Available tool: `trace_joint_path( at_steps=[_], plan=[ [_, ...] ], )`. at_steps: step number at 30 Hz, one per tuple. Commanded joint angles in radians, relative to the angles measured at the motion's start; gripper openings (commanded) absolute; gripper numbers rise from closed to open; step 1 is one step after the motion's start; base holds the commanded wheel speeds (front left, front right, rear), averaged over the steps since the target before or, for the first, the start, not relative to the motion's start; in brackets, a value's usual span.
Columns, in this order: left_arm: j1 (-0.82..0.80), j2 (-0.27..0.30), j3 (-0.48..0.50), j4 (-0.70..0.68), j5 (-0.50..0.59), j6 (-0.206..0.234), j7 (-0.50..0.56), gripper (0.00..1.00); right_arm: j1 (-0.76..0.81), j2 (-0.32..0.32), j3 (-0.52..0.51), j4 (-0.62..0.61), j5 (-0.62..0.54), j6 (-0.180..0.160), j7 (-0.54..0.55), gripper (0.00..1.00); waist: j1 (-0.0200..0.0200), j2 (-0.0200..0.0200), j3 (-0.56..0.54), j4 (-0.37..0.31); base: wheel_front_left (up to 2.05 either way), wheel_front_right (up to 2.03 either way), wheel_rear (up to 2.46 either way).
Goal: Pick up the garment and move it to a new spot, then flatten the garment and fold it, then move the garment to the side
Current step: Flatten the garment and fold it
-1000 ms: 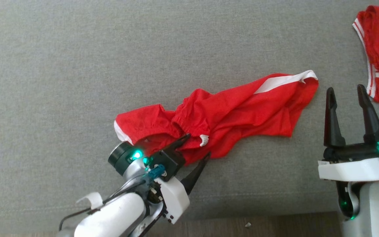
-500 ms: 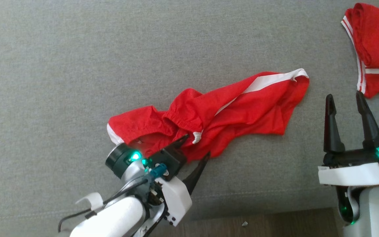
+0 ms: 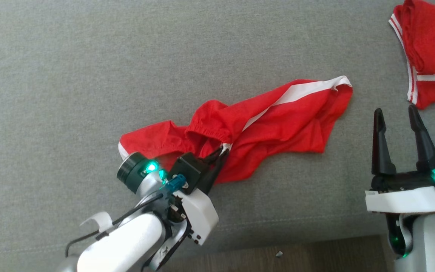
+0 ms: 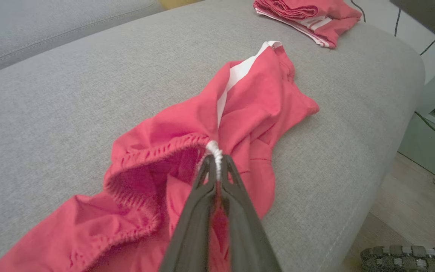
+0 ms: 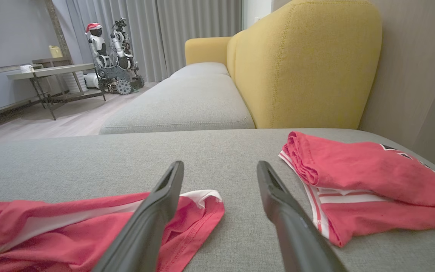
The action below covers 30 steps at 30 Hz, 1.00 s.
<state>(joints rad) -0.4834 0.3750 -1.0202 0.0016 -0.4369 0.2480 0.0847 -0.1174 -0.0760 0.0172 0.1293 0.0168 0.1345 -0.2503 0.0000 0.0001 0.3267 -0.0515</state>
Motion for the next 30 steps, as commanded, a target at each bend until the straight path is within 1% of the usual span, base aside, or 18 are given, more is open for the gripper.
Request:
trace_joint_path(
  at_steps=[1, 4, 7, 10, 14, 17, 21, 23, 24, 25, 28, 30],
  plan=[
    [-0.037, 0.008, 0.041, -0.026, -0.004, 0.005, -0.010, 0.00, -0.012, -0.011, 0.017, -0.029, 0.014, -0.004, -0.009, 1.00, 0.0000, -0.0001, 0.000, 0.002, 0.00, 0.00, 0.00],
    [-0.035, 0.010, 0.054, -0.025, -0.011, 0.013, -0.026, 0.00, -0.009, -0.011, 0.014, -0.023, 0.018, -0.004, -0.008, 1.00, 0.0000, -0.0001, -0.002, 0.015, 0.00, 0.00, 0.00],
    [-0.022, 0.023, 0.087, -0.038, -0.022, 0.037, -0.057, 0.00, -0.017, -0.007, 0.023, 0.000, 0.056, -0.004, 0.013, 1.00, 0.0000, -0.0001, -0.005, 0.032, 0.00, 0.00, 0.00],
    [0.006, 0.051, 0.128, -0.059, -0.039, 0.068, -0.087, 0.00, -0.032, -0.022, 0.019, 0.043, 0.080, -0.004, 0.063, 1.00, 0.0000, -0.0001, -0.008, 0.057, 0.00, 0.00, 0.00],
    [0.051, 0.101, 0.176, -0.083, -0.063, 0.103, -0.109, 0.00, -0.046, -0.039, 0.008, 0.065, 0.104, -0.004, 0.118, 1.00, 0.0000, -0.0001, -0.009, 0.088, 0.00, 0.00, 0.00],
    [0.079, 0.132, 0.200, -0.094, -0.079, 0.114, -0.122, 0.00, -0.052, -0.052, 0.014, 0.064, 0.155, -0.004, 0.158, 1.00, 0.0000, -0.0001, -0.006, 0.104, 0.00, 0.00, 0.00],
    [0.095, 0.148, 0.212, -0.098, -0.091, 0.116, -0.135, 0.00, -0.083, -0.091, 0.052, 0.056, 0.238, -0.004, 0.222, 1.00, 0.0000, -0.0001, -0.001, 0.114, 0.00, 0.00, 0.00],
    [0.097, 0.150, 0.214, -0.097, -0.094, 0.115, -0.139, 0.00, -0.114, -0.109, 0.069, 0.058, 0.278, -0.004, 0.270, 1.00, 0.0000, -0.0001, 0.002, 0.115, 0.00, 0.00, 0.00],
    [0.097, 0.148, 0.215, -0.095, -0.096, 0.115, -0.143, 0.00, -0.157, -0.135, 0.092, 0.066, 0.298, -0.004, 0.329, 1.00, 0.0000, -0.0001, 0.005, 0.115, 0.00, 0.00, 0.00],
    [0.095, 0.147, 0.214, -0.094, -0.096, 0.113, -0.144, 0.00, -0.177, -0.141, 0.106, 0.074, 0.310, -0.004, 0.365, 1.00, 0.0000, -0.0001, 0.006, 0.116, 0.00, 0.00, 0.00],
    [0.087, 0.141, 0.208, -0.087, -0.094, 0.108, -0.146, 0.00, -0.232, -0.136, 0.135, 0.092, 0.386, -0.004, 0.471, 1.00, 0.0000, -0.0001, 0.009, 0.122, 0.00, 0.00, 0.00],
    [0.080, 0.134, 0.203, -0.081, -0.092, 0.104, -0.147, 0.00, -0.257, -0.125, 0.155, 0.098, 0.459, -0.004, 0.534, 1.00, 0.0000, -0.0001, 0.011, 0.129, 0.00, 0.00, 0.00]
  ],
)
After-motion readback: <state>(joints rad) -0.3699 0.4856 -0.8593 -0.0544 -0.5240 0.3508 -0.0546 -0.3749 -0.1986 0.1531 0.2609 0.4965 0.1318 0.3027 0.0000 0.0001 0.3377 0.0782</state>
